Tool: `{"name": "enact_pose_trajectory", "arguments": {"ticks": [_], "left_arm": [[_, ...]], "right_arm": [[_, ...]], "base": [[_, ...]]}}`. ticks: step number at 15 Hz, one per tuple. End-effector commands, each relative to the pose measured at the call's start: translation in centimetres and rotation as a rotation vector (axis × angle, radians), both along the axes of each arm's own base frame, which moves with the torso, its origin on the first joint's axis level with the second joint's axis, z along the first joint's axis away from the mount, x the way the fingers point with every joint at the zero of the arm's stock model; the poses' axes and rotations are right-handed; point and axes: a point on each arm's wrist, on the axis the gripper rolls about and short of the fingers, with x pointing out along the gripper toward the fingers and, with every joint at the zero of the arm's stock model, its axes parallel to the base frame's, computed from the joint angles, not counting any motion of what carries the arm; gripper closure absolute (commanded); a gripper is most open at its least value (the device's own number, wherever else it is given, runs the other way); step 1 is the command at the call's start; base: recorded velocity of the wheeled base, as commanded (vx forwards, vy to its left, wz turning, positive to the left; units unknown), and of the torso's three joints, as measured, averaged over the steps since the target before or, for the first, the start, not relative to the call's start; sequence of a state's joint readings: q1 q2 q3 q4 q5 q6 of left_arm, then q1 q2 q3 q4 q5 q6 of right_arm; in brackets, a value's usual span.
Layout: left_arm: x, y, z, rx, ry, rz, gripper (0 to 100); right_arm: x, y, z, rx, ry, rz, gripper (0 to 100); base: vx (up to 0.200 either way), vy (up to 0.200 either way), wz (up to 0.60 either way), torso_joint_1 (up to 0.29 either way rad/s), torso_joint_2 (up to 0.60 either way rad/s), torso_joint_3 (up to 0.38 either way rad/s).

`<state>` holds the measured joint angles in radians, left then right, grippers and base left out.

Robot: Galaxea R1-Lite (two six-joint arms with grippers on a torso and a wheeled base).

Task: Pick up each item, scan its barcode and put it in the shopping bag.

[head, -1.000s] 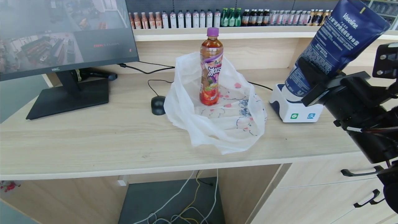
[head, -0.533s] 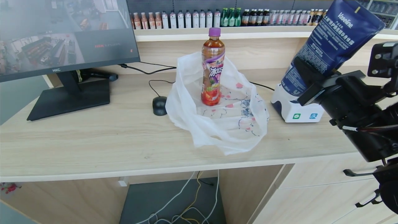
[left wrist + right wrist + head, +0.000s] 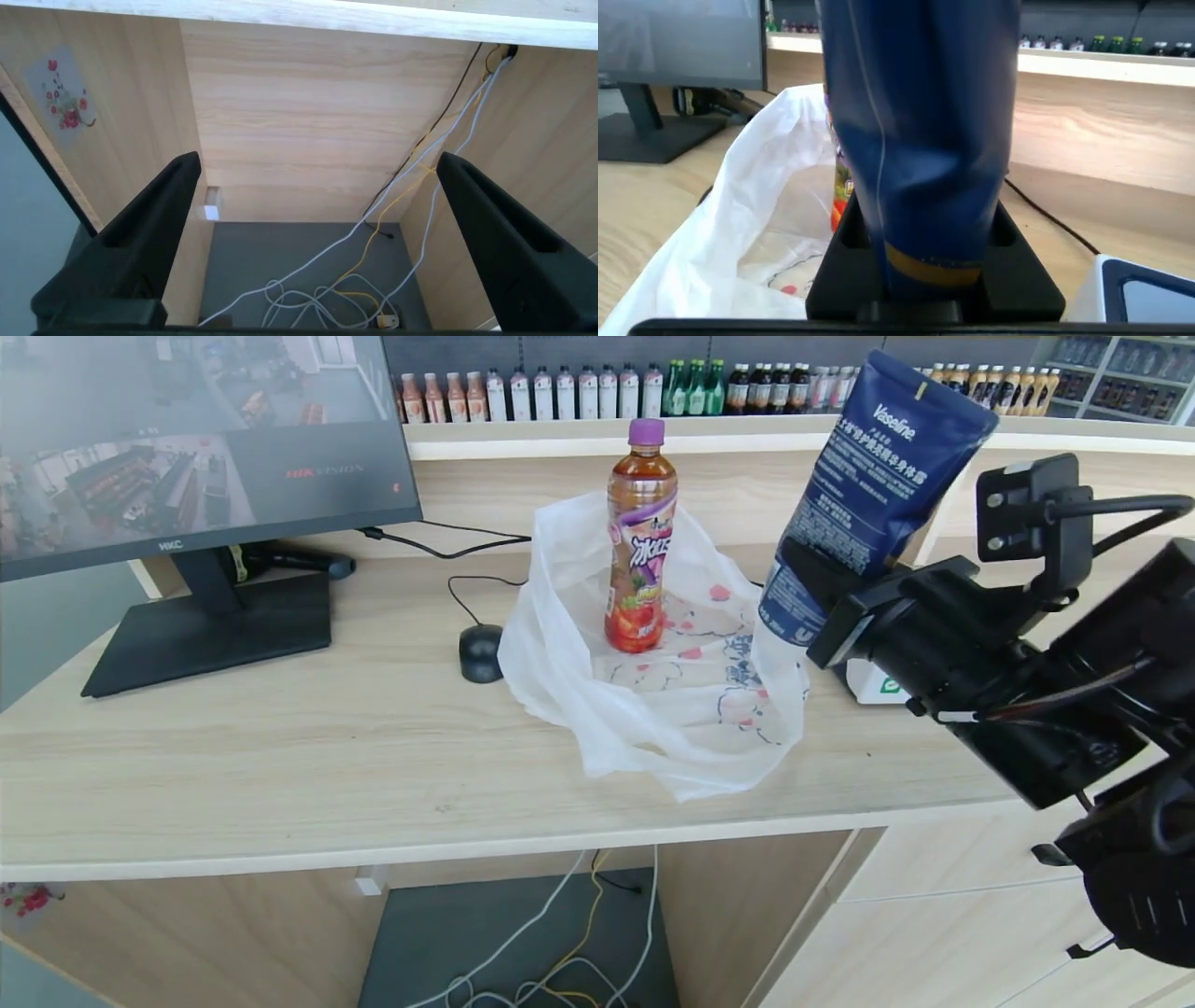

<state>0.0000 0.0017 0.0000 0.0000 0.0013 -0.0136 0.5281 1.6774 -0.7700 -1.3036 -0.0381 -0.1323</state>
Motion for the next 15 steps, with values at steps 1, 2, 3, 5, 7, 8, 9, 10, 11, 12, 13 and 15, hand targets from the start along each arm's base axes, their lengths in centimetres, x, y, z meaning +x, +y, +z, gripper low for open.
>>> {"name": "enact_pose_trajectory", "arguments": {"ticks": [1,2,3,5,7,8,9,10,11,12,13,15], "left_arm": [[0.0,0.0,0.0,0.0,0.0,0.002,0],[0.0,0.0,0.0,0.0,0.0,0.0,0],[0.0,0.0,0.0,0.0,0.0,0.002,0],[0.0,0.0,0.0,0.0,0.0,0.002,0],[0.0,0.0,0.0,0.0,0.0,0.0,0],[0.0,0.0,0.0,0.0,0.0,0.0,0],[0.0,0.0,0.0,0.0,0.0,0.0,0],[0.0,0.0,0.0,0.0,0.0,0.0,0],[0.0,0.0,0.0,0.0,0.0,0.0,0],[0.0,0.0,0.0,0.0,0.0,0.002,0],[0.0,0.0,0.0,0.0,0.0,0.0,0],[0.0,0.0,0.0,0.0,0.0,0.0,0]], "right_arm": [[1.6,0.9,1.7,0.005,0.009,0.002,100],[2.5,1.3,2.1,0.0,0.021,0.0,100],[3.5,1.8,2.4,0.001,0.03,0.0,100],[5.3,2.8,3.1,0.023,0.051,0.008,100],[6.4,3.3,3.1,0.014,0.07,0.005,100],[7.0,3.6,2.4,0.006,0.086,0.002,100],[7.3,3.8,1.9,0.0,0.101,0.0,100],[7.6,4.0,1.3,-0.007,0.114,0.0,100],[8.0,4.2,0.7,-0.014,0.126,0.0,100],[8.3,4.3,0.1,-0.02,0.138,-0.008,100],[8.6,4.3,-0.1,-0.022,0.142,-0.013,100],[8.7,4.4,-0.6,-0.029,0.154,-0.012,100]], "base": [[0.0,0.0,0.0,0.0,0.0,0.0],[0.0,0.0,0.0,0.0,0.0,0.0],[0.0,0.0,0.0,0.0,0.0,0.0],[0.0,0.0,0.0,0.0,0.0,0.0],[0.0,0.0,0.0,0.0,0.0,0.0],[0.0,0.0,0.0,0.0,0.0,0.0],[0.0,0.0,0.0,0.0,0.0,0.0],[0.0,0.0,0.0,0.0,0.0,0.0],[0.0,0.0,0.0,0.0,0.0,0.0],[0.0,0.0,0.0,0.0,0.0,0.0],[0.0,0.0,0.0,0.0,0.0,0.0],[0.0,0.0,0.0,0.0,0.0,0.0]]}}
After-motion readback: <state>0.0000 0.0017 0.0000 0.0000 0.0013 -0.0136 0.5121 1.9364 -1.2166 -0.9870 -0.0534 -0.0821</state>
